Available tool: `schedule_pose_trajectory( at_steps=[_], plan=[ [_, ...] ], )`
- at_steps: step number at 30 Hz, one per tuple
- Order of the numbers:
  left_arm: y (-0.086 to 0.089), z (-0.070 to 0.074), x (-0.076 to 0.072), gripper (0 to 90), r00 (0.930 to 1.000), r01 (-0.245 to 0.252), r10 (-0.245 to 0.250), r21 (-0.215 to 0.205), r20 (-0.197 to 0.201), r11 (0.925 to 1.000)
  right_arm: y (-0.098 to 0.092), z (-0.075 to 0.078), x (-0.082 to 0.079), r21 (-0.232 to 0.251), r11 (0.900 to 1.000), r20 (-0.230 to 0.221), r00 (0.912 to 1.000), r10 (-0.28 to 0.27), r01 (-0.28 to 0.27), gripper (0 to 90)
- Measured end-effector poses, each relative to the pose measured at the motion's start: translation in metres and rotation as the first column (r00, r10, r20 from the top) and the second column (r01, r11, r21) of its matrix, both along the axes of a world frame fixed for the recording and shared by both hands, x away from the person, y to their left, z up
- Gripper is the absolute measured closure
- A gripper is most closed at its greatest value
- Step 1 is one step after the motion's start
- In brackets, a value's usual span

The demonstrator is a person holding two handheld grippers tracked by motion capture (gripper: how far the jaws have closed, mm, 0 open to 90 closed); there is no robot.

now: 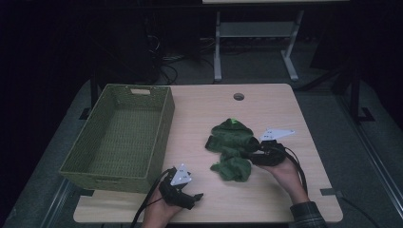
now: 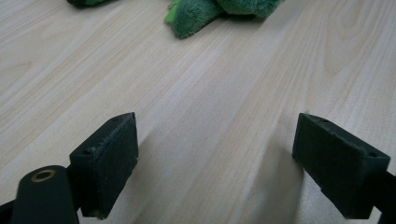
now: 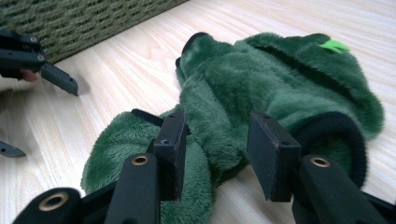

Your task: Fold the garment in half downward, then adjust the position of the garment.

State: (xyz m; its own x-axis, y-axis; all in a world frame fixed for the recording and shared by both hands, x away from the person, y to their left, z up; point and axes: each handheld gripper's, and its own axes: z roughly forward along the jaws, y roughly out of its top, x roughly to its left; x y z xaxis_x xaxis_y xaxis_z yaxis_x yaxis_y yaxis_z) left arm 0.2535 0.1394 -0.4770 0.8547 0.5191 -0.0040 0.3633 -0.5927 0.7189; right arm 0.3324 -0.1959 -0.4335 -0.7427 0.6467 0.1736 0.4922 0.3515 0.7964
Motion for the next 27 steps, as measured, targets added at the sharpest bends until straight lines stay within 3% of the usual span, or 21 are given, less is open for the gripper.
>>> schedule_pose_trajectory(
  at_steps=[8, 16, 27],
  plan=[
    [-0.006, 0.006, 0.007, 19.4, 0.9992, 0.015, -0.015, -0.002, -0.036, 0.9999, -0.013, 0.011, 0.003, 0.017, 0.999, 0.026, 0.9992, -0.03, 0.03, 54.5],
    [-0.015, 0.021, 0.02, 25.8, 0.999, 0.026, -0.027, -0.005, -0.036, 0.9996, -0.022, 0.016, 0.01, 0.009, 0.999, 0.022, 0.9986, -0.048, 0.047, 53.8],
    [-0.035, 0.042, 0.05, 43.6, 0.9975, 0.068, -0.068, -0.013, -0.017, 0.9976, -0.027, 0.024, 0.024, 0.007, 0.998, 0.007, 0.9975, -0.07, 0.07, 53.4]
  ],
)
